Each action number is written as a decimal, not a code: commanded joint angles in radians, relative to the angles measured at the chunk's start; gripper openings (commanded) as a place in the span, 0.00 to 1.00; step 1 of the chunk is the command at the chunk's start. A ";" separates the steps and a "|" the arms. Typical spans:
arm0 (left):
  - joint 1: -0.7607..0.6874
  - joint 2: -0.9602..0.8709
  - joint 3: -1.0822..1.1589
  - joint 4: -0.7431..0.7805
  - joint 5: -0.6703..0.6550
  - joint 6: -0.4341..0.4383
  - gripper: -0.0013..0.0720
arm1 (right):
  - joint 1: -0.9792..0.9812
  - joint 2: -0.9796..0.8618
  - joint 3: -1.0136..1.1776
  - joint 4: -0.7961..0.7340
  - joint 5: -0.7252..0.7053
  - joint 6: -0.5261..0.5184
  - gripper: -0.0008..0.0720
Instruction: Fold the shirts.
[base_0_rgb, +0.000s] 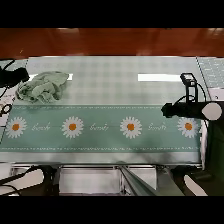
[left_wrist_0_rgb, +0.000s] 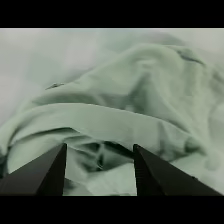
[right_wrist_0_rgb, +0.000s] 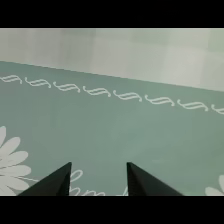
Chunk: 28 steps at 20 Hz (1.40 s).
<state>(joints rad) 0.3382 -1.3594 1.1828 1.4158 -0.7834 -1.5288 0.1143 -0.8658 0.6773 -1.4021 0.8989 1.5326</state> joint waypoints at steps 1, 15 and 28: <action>0.057 -0.144 0.071 -0.002 -0.029 0.084 0.71 | 0.001 0.007 -0.017 0.008 -0.072 0.028 0.57; -0.016 -0.272 0.366 -0.185 -0.357 0.104 0.05 | 0.001 0.008 -0.016 0.073 -0.101 0.071 0.57; -0.198 0.154 0.748 -0.456 -0.355 0.090 0.05 | 0.001 0.360 -0.016 0.154 -0.036 -0.026 0.57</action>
<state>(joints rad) 0.1875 -1.2747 1.8378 0.9768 -1.1427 -1.4265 0.1154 -0.5869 0.6613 -1.2526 0.8337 1.5108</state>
